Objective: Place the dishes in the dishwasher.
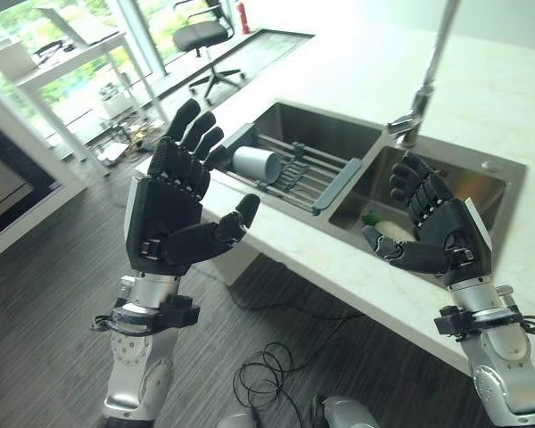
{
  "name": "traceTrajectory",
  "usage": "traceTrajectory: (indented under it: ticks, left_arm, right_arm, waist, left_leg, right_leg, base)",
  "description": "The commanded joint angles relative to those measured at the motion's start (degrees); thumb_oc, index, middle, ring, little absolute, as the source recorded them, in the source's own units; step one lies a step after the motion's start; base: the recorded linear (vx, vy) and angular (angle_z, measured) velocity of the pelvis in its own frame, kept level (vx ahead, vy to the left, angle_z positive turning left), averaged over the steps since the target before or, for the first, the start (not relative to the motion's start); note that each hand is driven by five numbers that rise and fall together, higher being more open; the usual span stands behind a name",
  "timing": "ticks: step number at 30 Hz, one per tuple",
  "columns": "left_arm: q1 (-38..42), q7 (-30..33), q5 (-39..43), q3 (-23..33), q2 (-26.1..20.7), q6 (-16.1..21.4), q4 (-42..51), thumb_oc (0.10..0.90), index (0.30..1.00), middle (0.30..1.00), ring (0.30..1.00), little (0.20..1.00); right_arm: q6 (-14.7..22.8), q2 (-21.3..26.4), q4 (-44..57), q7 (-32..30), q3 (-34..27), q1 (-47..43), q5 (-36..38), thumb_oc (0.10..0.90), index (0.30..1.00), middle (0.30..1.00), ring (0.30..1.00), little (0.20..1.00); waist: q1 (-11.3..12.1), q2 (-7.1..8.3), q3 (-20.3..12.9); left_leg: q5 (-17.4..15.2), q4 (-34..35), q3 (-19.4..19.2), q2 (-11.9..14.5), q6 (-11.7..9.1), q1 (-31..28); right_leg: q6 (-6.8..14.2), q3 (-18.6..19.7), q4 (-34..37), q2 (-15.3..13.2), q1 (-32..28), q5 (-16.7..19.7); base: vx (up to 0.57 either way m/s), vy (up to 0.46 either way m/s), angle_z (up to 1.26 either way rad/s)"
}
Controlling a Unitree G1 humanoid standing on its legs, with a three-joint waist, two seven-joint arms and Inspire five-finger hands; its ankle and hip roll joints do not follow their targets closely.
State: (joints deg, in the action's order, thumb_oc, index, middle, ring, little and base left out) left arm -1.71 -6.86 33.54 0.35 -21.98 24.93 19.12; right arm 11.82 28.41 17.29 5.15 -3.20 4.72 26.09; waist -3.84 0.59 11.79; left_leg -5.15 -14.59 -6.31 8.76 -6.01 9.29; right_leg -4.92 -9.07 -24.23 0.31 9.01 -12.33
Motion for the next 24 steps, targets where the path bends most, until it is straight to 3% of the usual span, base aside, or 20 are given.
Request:
traceTrajectory:
  ticks: [1,3,6,7,9,13,15,17,18,24]
  left_arm:
    - [0.9,1.2,1.9,5.5,-1.3,9.2,6.0,0.8,0.9,0.9,0.9,0.9]
    - [-0.1,0.5,2.0,6.7,-0.7,11.1,6.1,0.8,0.9,0.9,0.9,0.9]
    - [0.6,-0.7,3.0,7.4,-0.6,11.1,5.9,0.8,0.9,0.9,0.9,0.9]
    - [2.6,2.3,2.2,7.3,-1.0,10.3,5.0,0.8,0.9,0.9,0.9,0.9]
    - [4.8,4.6,3.4,7.1,-2.2,9.0,3.7,0.8,0.9,0.9,0.9,0.9]
    - [7.1,3.7,2.7,7.3,-2.2,8.5,2.4,0.8,0.9,0.9,0.9,0.9]
    - [6.7,2.8,2.9,8.1,-2.5,7.7,2.8,0.8,0.9,0.9,0.9,0.9]
    - [5.7,3.4,1.6,9.0,-3.2,8.2,3.8,0.8,0.9,0.9,0.9,0.9]
    - [5.4,4.1,1.2,9.4,-3.7,8.1,4.6,0.8,0.9,0.9,0.9,0.9]
    - [6.4,4.3,1.0,6.6,-2.2,8.1,5.5,0.8,0.9,0.9,0.9,0.9]
  right_arm:
    - [4.4,-0.3,5.7,2.4,-3.9,-3.8,3.6,0.8,0.9,0.9,0.9,0.9]
    - [4.3,0.5,6.4,2.8,-4.6,-3.2,3.9,0.8,0.9,0.9,0.9,0.9]
    - [3.7,0.8,6.7,1.8,-5.1,-3.5,3.5,0.8,0.9,0.9,0.9,0.9]
    - [2.9,0.2,6.9,1.7,-5.3,-2.8,5.0,0.8,0.9,0.9,0.9,0.9]
    - [2.4,-0.3,7.6,0.6,-5.1,-2.3,4.8,0.8,0.9,0.9,0.9,0.9]
    - [2.5,-2.5,7.4,-1.1,-5.0,-1.5,3.5,0.8,0.9,0.9,0.9,0.9]
    - [1.4,-3.6,6.5,-1.8,-4.9,-1.8,2.8,0.8,0.9,0.9,0.9,0.9]
    - [1.1,-4.0,5.6,-0.3,-4.2,-2.9,3.1,0.8,0.9,0.9,0.9,0.9]
    - [1.3,-4.0,5.2,-0.3,-3.4,-3.6,2.7,0.8,0.9,0.9,0.9,0.9]
    - [1.9,-3.6,4.9,-2.5,-2.5,-3.4,3.3,0.8,0.9,0.9,0.9,0.9]
  waist:
    - [2.1,-0.3,-4.0]
    - [2.7,-0.96,-3.9]
    - [1.9,-1.47,-4.1]
    - [0.9,-1.83,-4.5]
    - [0.3,-1.44,-4.6]
    - [-0.4,-0.36,-4.5]
    - [0.2,-0.09,-4.3]
    - [1.8,0.1,-4.0]
    - [2.6,0.18,-3.7]
    - [2.1,1.89,-4.5]
  left_leg:
    - [-3.1,-2.6,5.3,-1.3,-0.4,1.7]
    - [-1.9,-2.6,8.9,-0.9,-0.9,3.8]
    - [-2.2,-2.6,7.8,1.2,-1.3,2.9]
    - [-3.7,-2.6,5.9,0.8,-1.0,1.2]
    - [-5.0,-2.6,5.9,-1.1,-0.3,0.3]
    - [-6.1,-2.6,5.9,-3.6,1.3,-0.5]
    - [-7.2,-2.6,4.2,-4.5,2.6,-1.5]
    - [-7.4,-2.6,1.0,-3.7,2.9,-2.2]
    - [-7.6,-2.6,-0.4,-3.2,3.4,-2.5]
    - [-8.0,-2.6,-2.0,-5.7,4.5,-2.3]
  right_leg:
    - [9.7,5.8,7.0,-2.6,-2.9,-0.1]
    - [9.8,7.4,7.0,-3.0,-4.0,-1.4]
    - [10.7,7.0,7.0,-5.2,-4.3,-1.4]
    - [12.2,6.5,7.0,-7.4,-3.7,-0.4]
    - [14.1,6.9,7.0,-9.8,-3.0,1.4]
    - [15.5,6.9,7.0,-12.6,-2.7,3.6]
    - [15.3,2.8,7.0,-14.3,-3.6,5.2]
    - [15.3,-3.7,7.0,-15.3,-4.7,6.3]
    - [14.9,-6.1,7.0,-13.4,-4.9,4.6]
    - [11.9,-2.5,7.0,-6.6,-1.7,2.4]
  base:
    - [0.22,0.325,-0.55]
    - [0.25,0.484,-1.33]
    - [0.17,0.52,-0.93]
    - [0.12,0.429,-0.42]
    - [0.12,0.426,-0.01]
    - [0.12,0.373,-0.06]
    - [0.11,0.405,-0.09]
    - [0.03,0.223,-0.9]
    - [0.01,0.165,-1.49]
    - [0.08,-0.017,-0.34]
